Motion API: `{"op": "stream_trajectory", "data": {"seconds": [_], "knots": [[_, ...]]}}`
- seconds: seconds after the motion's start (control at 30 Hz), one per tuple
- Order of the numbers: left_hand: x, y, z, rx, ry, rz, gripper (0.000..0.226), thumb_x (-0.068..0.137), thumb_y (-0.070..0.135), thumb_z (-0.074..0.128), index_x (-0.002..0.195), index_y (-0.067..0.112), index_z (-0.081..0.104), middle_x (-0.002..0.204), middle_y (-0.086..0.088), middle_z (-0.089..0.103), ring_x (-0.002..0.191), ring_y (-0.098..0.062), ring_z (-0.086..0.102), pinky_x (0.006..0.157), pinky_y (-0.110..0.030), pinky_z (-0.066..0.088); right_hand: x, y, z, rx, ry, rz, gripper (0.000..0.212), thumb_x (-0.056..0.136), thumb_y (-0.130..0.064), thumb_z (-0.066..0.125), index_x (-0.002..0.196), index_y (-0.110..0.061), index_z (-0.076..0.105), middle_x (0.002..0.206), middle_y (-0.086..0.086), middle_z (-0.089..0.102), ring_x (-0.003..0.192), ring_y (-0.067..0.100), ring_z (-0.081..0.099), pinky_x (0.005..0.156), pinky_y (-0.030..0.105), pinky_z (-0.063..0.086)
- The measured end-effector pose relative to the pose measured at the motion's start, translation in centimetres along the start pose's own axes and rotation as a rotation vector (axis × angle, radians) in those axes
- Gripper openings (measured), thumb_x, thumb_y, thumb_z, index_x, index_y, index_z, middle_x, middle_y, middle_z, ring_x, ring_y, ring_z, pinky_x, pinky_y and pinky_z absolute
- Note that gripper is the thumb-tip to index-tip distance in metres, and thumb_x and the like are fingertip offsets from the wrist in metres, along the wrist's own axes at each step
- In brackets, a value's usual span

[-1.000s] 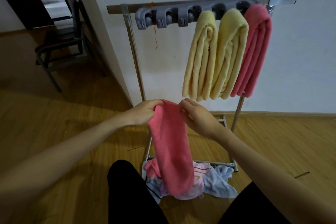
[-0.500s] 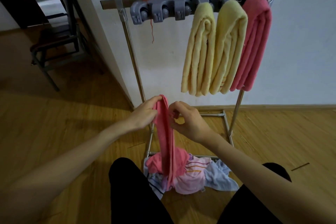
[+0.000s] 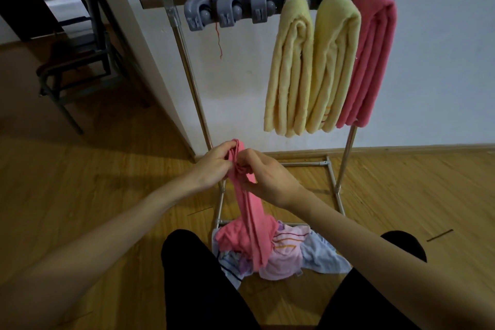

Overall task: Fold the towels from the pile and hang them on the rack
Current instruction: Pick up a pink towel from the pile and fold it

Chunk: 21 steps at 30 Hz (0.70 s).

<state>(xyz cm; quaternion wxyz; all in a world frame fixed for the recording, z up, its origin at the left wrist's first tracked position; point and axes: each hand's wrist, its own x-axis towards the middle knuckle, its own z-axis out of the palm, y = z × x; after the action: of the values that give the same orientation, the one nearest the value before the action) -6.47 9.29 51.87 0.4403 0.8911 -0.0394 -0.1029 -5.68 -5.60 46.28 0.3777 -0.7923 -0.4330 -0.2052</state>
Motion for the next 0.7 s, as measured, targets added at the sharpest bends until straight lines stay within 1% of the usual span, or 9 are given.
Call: {"op": "stream_trajectory", "data": {"seconds": [0.03, 0.1, 0.17, 0.27, 0.4, 0.5, 0.57, 0.63, 0.7], "knots": [[0.0, 0.0, 0.0, -0.016, -0.003, 0.001, 0.051, 0.083, -0.013, 0.045, 0.126, 0.015, 0.047, 0.087, -0.006, 0.056, 0.068, -0.015, 0.051, 0.058, -0.025, 0.041, -0.1, 0.1, 0.0, -0.001, -0.002, 0.002, 0.028, 0.091, -0.028, 0.047, 0.097, -0.001, 0.047, 0.082, 0.009, 0.054, 0.065, 0.023, 0.047, 0.054, 0.041, 0.045], [0.0, 0.0, 0.0, -0.042, -0.017, -0.002, 0.043, 0.082, -0.013, 0.046, 0.114, 0.014, 0.050, 0.082, -0.014, 0.055, 0.066, -0.020, 0.050, 0.058, -0.029, 0.041, -0.3, 0.1, 0.0, 0.016, -0.004, 0.006, 0.026, 0.090, -0.026, 0.048, 0.100, -0.002, 0.046, 0.083, 0.009, 0.055, 0.066, 0.023, 0.049, 0.055, 0.041, 0.046], [-0.2, 0.0, -0.1, -0.062, -0.027, -0.010, 0.039, 0.082, -0.013, 0.046, 0.114, 0.007, 0.054, 0.082, -0.018, 0.055, 0.068, -0.023, 0.052, 0.059, -0.030, 0.043, -0.5, 0.1, 0.0, 0.037, 0.002, -0.002, 0.022, 0.089, -0.023, 0.049, 0.103, -0.006, 0.044, 0.086, 0.008, 0.055, 0.068, 0.020, 0.049, 0.057, 0.038, 0.046], [-0.3, -0.1, -0.2, -0.104, -0.035, -0.020, 0.035, 0.084, -0.011, 0.045, 0.114, 0.000, 0.059, 0.080, -0.014, 0.058, 0.070, -0.022, 0.055, 0.061, -0.029, 0.046, -1.2, 0.5, 0.2, 0.040, 0.022, -0.004, 0.020, 0.088, -0.016, 0.051, 0.105, -0.006, 0.045, 0.088, 0.008, 0.055, 0.072, 0.017, 0.048, 0.061, 0.031, 0.044], [-0.4, -0.1, 0.1, -0.123, -0.042, -0.023, 0.023, 0.083, -0.011, 0.046, 0.098, -0.005, 0.062, 0.074, -0.010, 0.059, 0.070, -0.020, 0.056, 0.062, -0.028, 0.048, -2.0, 1.0, 0.8, 0.047, 0.030, 0.034, 0.027, 0.082, -0.006, 0.061, 0.106, 0.002, 0.051, 0.093, 0.009, 0.055, 0.081, 0.018, 0.051, 0.067, 0.032, 0.047], [-0.5, -0.2, 0.3, -0.137, -0.024, -0.016, 0.024, 0.083, -0.011, 0.046, 0.101, -0.009, 0.061, 0.082, -0.023, 0.061, 0.075, -0.031, 0.059, 0.069, -0.037, 0.052, -2.2, 1.0, 0.8, 0.059, 0.000, 0.050, 0.041, 0.073, -0.007, 0.067, 0.109, 0.001, 0.050, 0.096, 0.009, 0.054, 0.084, 0.019, 0.051, 0.069, 0.035, 0.048], [-0.4, -0.3, 0.4, -0.138, -0.008, -0.013, 0.026, 0.083, -0.010, 0.046, 0.106, -0.012, 0.059, 0.094, -0.035, 0.060, 0.085, -0.043, 0.060, 0.078, -0.045, 0.053, -2.3, 1.1, 0.8, 0.052, 0.007, 0.042, 0.040, 0.077, -0.010, 0.069, 0.111, 0.000, 0.049, 0.097, 0.010, 0.054, 0.084, 0.020, 0.051, 0.069, 0.035, 0.048], [-0.2, -0.4, 0.3, -0.126, 0.008, -0.003, 0.027, 0.083, -0.007, 0.047, 0.107, -0.012, 0.058, 0.099, -0.037, 0.059, 0.094, -0.046, 0.059, 0.084, -0.050, 0.051, -2.2, 1.2, 0.9, 0.047, 0.027, 0.036, 0.038, 0.081, -0.008, 0.069, 0.112, -0.003, 0.047, 0.096, 0.010, 0.055, 0.083, 0.019, 0.051, 0.069, 0.033, 0.048], [-0.2, -0.4, 0.1, -0.109, 0.021, 0.004, 0.029, 0.080, -0.001, 0.050, 0.104, -0.013, 0.058, 0.095, -0.035, 0.059, 0.092, -0.045, 0.060, 0.085, -0.053, 0.050, -2.0, 1.2, 0.9, 0.048, 0.045, 0.039, 0.035, 0.084, -0.006, 0.067, 0.111, -0.007, 0.045, 0.096, 0.010, 0.055, 0.082, 0.017, 0.051, 0.070, 0.028, 0.047]]}}
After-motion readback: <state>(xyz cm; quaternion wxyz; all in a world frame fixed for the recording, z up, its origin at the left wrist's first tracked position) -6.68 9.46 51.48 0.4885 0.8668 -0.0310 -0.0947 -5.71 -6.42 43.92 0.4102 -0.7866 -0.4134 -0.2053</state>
